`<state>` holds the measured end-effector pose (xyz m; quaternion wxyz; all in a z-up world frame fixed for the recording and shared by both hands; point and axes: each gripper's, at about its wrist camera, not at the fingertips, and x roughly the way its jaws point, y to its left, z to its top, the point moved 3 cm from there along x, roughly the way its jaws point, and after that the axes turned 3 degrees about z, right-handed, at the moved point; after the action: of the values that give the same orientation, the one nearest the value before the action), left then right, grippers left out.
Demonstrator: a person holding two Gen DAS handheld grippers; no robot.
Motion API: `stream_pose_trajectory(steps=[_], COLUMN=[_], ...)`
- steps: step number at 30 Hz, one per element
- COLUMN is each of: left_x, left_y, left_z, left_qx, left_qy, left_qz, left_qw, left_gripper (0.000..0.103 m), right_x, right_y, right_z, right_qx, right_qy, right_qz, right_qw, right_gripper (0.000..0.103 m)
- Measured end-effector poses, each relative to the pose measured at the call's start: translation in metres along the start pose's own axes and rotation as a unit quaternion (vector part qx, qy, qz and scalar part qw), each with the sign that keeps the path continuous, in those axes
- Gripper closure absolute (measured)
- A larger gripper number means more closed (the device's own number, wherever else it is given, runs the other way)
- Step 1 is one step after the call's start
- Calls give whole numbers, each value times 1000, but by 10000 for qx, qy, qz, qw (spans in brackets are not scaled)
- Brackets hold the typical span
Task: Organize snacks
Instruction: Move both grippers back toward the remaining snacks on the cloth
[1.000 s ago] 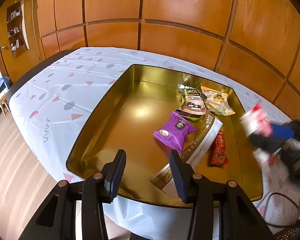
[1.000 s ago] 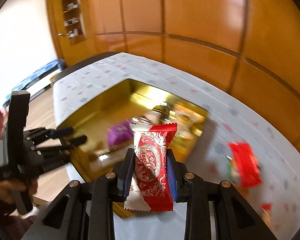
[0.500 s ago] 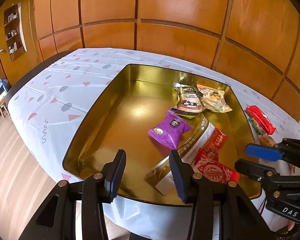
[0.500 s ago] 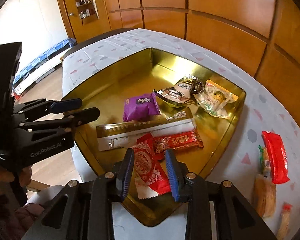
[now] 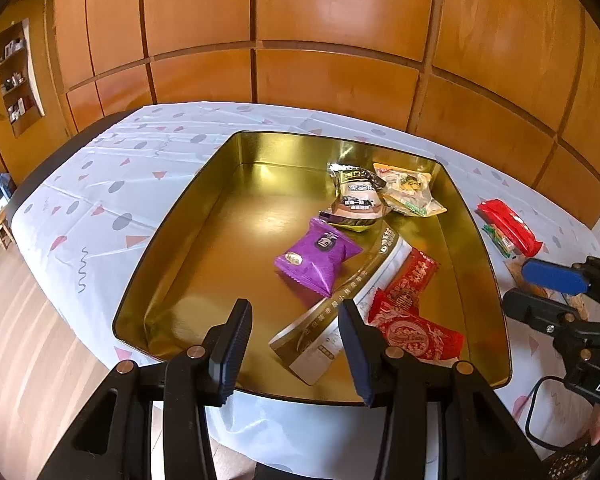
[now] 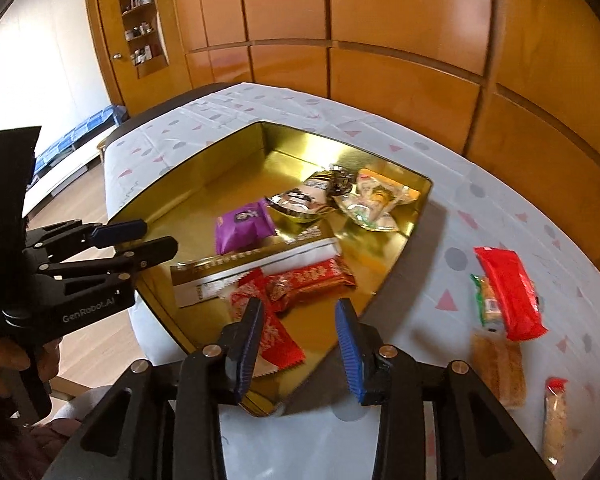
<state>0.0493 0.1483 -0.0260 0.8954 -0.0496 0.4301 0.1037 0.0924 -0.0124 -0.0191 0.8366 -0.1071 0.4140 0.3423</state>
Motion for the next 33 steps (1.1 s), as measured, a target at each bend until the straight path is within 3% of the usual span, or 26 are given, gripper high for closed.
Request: stream_pose_trajectory(steps=[14,17,33], left_x=[-3,-3,-5], left_y=[-14,-17,-37], left_z=[0,0,-1], left_qx=[219,261,544], left_qy=[-20,-15,5], left_qz=[-17,-22,-43], left_qw=[9998,9997,9985], left_gripper=[58,58,58], right_x=[-24,-31,-68], right_y=[-36,-51,-139], right_z=[-11,-15,-46], right_qx=[272,384,969], right_qy=[-213,-248,-176], right_qz=[-444,-602,-1497], right_qw=[9984,9971,9838], right_gripper=[53,48,43])
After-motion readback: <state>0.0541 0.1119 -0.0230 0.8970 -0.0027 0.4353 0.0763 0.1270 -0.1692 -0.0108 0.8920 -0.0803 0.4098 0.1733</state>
